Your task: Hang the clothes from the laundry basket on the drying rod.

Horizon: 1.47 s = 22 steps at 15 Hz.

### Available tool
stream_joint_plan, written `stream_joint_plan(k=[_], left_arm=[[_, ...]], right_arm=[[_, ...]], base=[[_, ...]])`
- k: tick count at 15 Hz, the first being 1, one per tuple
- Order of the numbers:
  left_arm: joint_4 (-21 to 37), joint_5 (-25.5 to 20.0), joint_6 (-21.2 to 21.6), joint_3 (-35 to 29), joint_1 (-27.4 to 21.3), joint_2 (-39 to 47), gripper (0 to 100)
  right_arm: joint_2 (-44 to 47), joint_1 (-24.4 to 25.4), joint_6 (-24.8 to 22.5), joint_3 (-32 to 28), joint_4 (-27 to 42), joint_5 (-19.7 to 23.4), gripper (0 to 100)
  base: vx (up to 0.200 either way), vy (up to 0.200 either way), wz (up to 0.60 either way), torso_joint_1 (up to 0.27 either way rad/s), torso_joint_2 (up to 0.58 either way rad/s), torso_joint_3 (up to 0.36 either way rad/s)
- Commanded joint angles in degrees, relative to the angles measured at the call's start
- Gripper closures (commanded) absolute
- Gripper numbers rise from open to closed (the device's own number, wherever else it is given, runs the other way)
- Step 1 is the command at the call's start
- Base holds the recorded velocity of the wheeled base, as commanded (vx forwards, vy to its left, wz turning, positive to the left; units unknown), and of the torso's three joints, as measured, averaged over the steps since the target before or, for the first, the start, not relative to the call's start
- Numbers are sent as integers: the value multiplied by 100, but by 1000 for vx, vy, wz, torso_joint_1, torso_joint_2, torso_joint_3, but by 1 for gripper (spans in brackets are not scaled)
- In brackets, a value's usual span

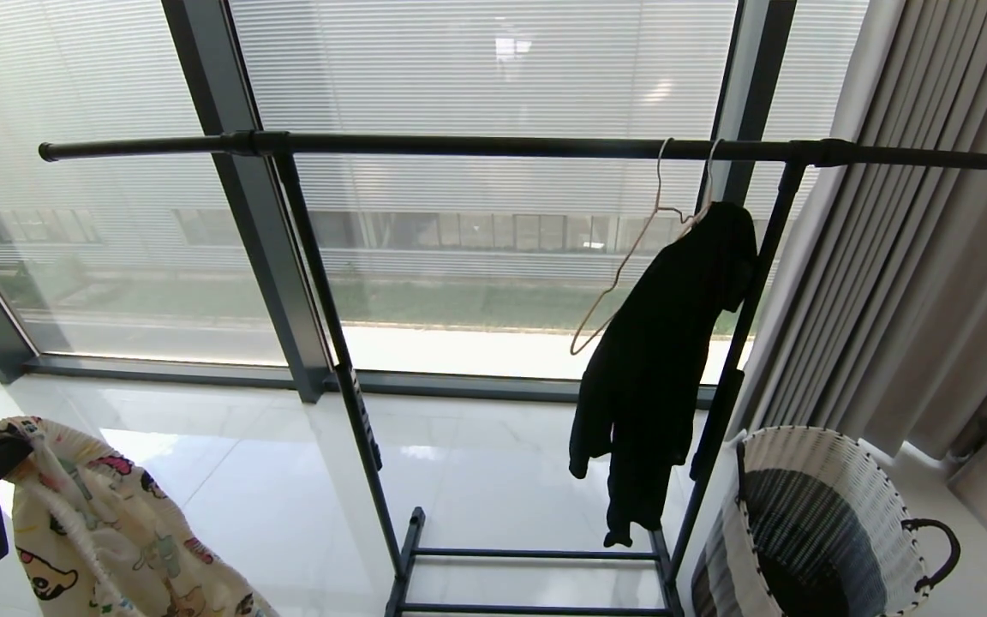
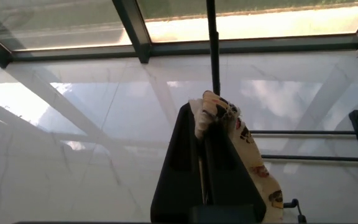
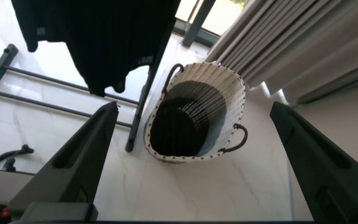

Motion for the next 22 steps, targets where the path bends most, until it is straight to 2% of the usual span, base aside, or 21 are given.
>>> stream_joint_plan(k=[1,5,13,18,22], left_arm=[[-1,1,0,-1,1,41,100],[-1,1,8,-1,1,41,100],[-1,1,8,-28,1,41,100],[-10,1,0,-19,1,32,100],[-28,-7,8,-19,1,32,100]], right_arm=[[36,3,-3,0,-43,3,0],[36,3,6,9,-219,12,0],[45,-14,-21,9,-210,-23,0],[36,-6,-3,62,-289,-5,0],[36,-14,-30,317,-658,3,0]], base=[[0,0,0,256,-540,-290],[0,0,0,174,-375,-203],[0,0,0,23,-45,-25],[0,0,0,228,-501,-262],[50,0,0,74,-154,-75]])
